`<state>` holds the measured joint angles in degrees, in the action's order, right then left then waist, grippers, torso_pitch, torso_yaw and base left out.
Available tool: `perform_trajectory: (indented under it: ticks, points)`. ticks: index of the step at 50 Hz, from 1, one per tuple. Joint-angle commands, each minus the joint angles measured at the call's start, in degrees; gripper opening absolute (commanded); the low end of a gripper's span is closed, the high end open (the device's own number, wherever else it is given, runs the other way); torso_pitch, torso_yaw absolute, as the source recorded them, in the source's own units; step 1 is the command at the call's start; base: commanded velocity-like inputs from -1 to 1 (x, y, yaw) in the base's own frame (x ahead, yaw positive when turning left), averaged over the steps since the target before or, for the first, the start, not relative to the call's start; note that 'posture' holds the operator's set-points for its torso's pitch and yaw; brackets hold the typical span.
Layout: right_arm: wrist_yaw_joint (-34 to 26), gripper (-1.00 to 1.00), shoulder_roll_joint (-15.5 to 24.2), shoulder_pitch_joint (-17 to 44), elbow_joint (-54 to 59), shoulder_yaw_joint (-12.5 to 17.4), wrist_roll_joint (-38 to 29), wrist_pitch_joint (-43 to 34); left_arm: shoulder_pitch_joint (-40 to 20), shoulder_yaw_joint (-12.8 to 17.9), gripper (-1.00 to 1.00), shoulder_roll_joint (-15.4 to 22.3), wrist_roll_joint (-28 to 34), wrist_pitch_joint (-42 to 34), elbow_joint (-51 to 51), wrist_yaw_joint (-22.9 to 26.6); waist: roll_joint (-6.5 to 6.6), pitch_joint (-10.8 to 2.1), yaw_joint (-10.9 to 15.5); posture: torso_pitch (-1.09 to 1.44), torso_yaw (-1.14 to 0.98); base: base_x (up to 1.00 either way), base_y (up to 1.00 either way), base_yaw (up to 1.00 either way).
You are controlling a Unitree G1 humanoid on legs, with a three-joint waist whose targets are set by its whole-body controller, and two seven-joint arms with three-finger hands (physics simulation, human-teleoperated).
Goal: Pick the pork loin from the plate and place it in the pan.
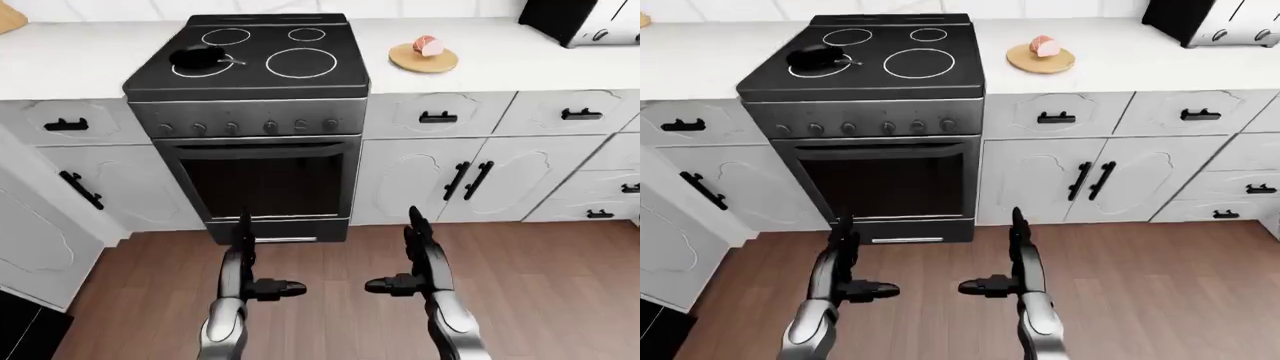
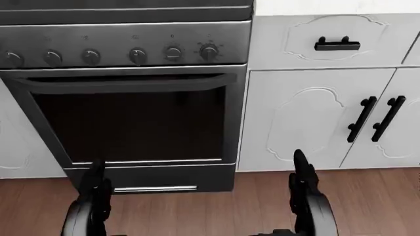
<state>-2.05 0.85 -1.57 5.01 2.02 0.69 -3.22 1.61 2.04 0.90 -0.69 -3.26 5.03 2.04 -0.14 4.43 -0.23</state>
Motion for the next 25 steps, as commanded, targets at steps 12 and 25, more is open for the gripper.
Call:
perform_trajectory:
  ticks: [12,25]
  points:
    - [0.43,1.00,0.33,1.34,-6.06,0.10,-0.73,2.51,-1.15,0.24,1.00,0.20,-0.50,1.56,-7.28,0.34,-0.30,-4.43,0.50,0.00,0.00,0.00,0.00,0.00]
    - [1.70,1.00,0.40,2.31,-17.73,0.16,-2.63,-9.35,-3.15,0.62,1.00,0.35,-1.32,-10.87,-18.08,-1.33,-0.22,-5.15,0.51,0.00,0.00,0.00,0.00,0.00]
